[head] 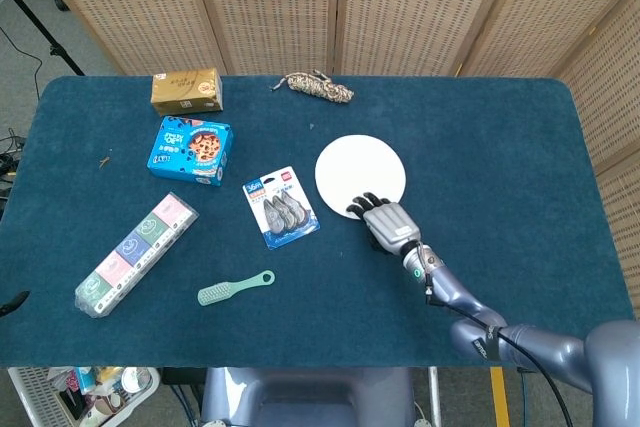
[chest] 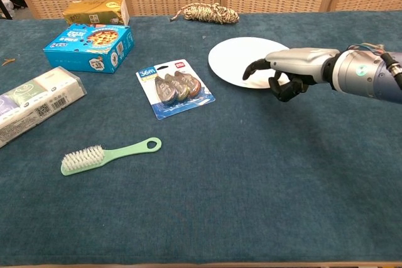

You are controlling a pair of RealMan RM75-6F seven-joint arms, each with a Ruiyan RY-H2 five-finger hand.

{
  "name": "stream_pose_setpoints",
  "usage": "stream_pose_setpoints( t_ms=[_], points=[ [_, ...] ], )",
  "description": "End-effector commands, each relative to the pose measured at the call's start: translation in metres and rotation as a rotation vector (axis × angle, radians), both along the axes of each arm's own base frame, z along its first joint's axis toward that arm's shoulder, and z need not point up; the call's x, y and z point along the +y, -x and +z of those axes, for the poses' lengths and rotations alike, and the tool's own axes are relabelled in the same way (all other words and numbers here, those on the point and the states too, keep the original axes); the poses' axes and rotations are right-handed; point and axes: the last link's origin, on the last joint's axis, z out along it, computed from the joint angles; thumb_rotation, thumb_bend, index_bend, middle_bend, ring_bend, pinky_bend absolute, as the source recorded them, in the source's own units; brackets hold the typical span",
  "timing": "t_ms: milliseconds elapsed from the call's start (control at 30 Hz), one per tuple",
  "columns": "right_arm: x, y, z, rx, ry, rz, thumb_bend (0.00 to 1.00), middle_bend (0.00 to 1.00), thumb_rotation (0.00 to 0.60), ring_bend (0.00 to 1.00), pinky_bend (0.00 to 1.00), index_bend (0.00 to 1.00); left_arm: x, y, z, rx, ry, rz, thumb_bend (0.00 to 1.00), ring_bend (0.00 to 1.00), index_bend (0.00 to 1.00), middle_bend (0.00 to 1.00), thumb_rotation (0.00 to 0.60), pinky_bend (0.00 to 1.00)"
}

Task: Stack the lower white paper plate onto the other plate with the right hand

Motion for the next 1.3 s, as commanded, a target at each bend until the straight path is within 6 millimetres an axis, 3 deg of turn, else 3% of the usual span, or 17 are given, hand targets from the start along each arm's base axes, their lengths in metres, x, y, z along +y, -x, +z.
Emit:
stream_pose_setpoints(
  t_ms=[33,267,467,500,533,633,667,700,900,1133,1300],
  points=[
    [0.002,-0.003,0.002,-0.01,0.002,0.012,0.89,0.12,0.6,0.05,0.21,0.16,0.0,0.0,0.0,0.0,-0.001,0.0,0.0,0.0,0.0,0.0,0.6,0.0],
    [0.009,-0.012,0.012,-0.063,0.034,0.058,0.88,0.09,0.6,0.04,0.21,0.14,0.0,0.0,0.0,0.0,0.001,0.0,0.0,0.0,0.0,0.0,0.6,0.0],
    [0.027,-0.004,0.05,-0.133,0.142,0.128,0.86,0.07,0.6,0.02,0.16,0.14,0.0,0.0,-0.002,-0.002,0.014,-0.004,0.0,0.0,0.0,0.0,0.6,0.0],
    [0.03,0.0,0.056,-0.135,0.163,0.135,0.81,0.07,0.6,0.02,0.13,0.14,0.0,0.0,-0.002,-0.002,0.015,-0.005,0.0,0.0,0.0,0.0,0.6,0.0],
    [0.034,0.005,0.063,-0.132,0.186,0.146,0.68,0.05,0.6,0.01,0.09,0.13,0.0,-0.001,-0.002,-0.003,0.017,-0.007,0.0,0.0,0.0,0.0,0.6,0.0],
    [0.044,0.025,0.086,-0.085,0.29,0.189,0.15,0.01,0.6,0.0,0.01,0.06,-0.001,-0.001,-0.003,0.01,0.017,-0.013,0.0,0.0,0.0,0.0,0.6,0.0],
    [0.048,0.03,0.091,-0.082,0.315,0.194,0.04,0.0,0.6,0.0,0.0,0.03,-0.001,-0.001,-0.003,0.016,0.015,-0.015,0.0,0.0,0.0,0.0,0.6,0.0],
    [0.052,0.035,0.097,-0.081,0.34,0.192,0.01,0.0,0.6,0.0,0.0,0.02,-0.001,-0.002,-0.004,0.023,0.014,-0.017,0.0,0.0,0.0,0.0,0.6,0.0],
    [0.083,0.07,0.128,-0.089,0.49,0.166,0.0,0.0,0.6,0.0,0.0,0.0,-0.004,-0.006,-0.006,0.043,0.014,-0.038,0.0,0.0,0.0,0.0,0.6,0.0],
    [0.119,0.104,0.148,-0.094,0.566,0.068,0.0,0.0,0.6,0.0,0.0,0.0,-0.007,-0.01,-0.006,0.028,0.032,-0.061,0.0,0.0,0.0,0.0,0.6,0.0],
    [0.16,0.134,0.163,-0.138,0.632,-0.027,0.0,0.0,0.6,0.0,0.0,0.0,-0.013,-0.014,-0.003,0.024,0.031,-0.094,0.0,0.0,0.0,0.0,0.6,0.0]
  ],
)
